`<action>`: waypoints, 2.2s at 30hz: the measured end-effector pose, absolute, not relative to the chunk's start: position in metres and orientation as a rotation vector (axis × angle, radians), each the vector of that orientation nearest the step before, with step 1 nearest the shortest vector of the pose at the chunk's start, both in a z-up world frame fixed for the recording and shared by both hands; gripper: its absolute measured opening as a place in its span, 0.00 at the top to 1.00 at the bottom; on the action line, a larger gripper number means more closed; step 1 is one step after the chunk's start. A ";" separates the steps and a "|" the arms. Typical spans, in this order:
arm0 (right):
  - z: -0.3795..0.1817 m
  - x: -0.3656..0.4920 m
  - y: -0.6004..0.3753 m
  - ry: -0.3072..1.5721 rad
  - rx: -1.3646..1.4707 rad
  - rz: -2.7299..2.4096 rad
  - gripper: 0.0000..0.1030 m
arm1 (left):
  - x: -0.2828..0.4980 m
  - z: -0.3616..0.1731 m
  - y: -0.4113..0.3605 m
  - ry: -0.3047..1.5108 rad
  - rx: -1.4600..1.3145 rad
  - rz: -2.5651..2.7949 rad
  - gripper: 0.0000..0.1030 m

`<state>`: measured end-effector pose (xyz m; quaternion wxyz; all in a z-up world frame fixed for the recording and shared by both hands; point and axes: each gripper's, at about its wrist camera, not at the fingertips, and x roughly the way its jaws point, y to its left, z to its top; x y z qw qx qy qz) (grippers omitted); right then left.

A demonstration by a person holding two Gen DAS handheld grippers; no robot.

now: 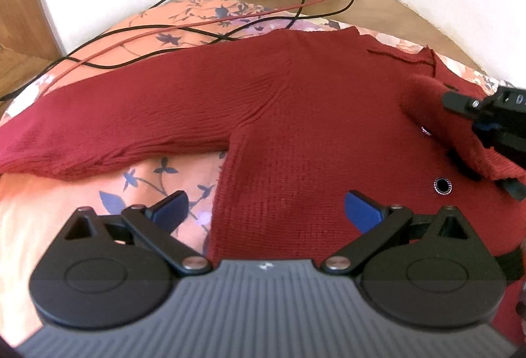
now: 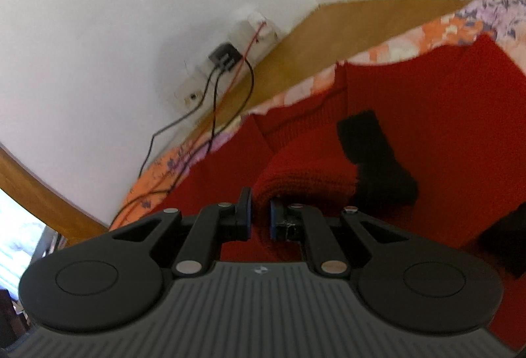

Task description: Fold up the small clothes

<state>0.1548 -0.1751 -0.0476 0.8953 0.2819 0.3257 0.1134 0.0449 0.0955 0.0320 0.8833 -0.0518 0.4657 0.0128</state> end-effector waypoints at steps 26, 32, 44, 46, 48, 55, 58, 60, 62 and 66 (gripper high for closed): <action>-0.017 0.078 -0.194 0.661 0.626 0.062 0.27 | 0.055 0.053 0.082 0.871 -0.005 -0.167 0.00; -0.006 0.064 -0.231 0.675 0.575 -0.034 0.23 | 0.064 0.064 0.051 0.843 0.026 -0.208 0.00; -0.015 0.064 -0.287 0.706 0.591 -0.074 0.20 | 0.082 0.053 -0.031 0.820 0.139 -0.299 0.00; -0.019 0.065 -0.294 0.714 0.601 -0.072 0.20 | 0.086 0.046 -0.046 0.819 0.170 -0.315 0.00; -0.022 0.065 -0.300 0.720 0.602 -0.071 0.20 | 0.089 0.039 -0.059 0.815 0.201 -0.332 0.00; -0.029 0.069 -0.313 0.736 0.609 -0.067 0.19 | 0.098 0.023 -0.088 0.777 0.285 -0.345 0.00; -0.031 0.070 -0.317 0.744 0.613 -0.066 0.19 | 0.104 0.016 -0.095 0.781 0.302 -0.328 0.01; -0.033 0.071 -0.319 0.748 0.616 -0.067 0.19 | 0.106 0.013 -0.097 0.777 0.305 -0.321 0.02; -0.035 0.071 -0.321 0.751 0.621 -0.069 0.19 | 0.107 0.011 -0.099 0.761 0.312 -0.317 0.05; -0.038 0.073 -0.324 0.758 0.628 -0.068 0.19 | 0.107 0.009 -0.100 0.733 0.326 -0.325 0.16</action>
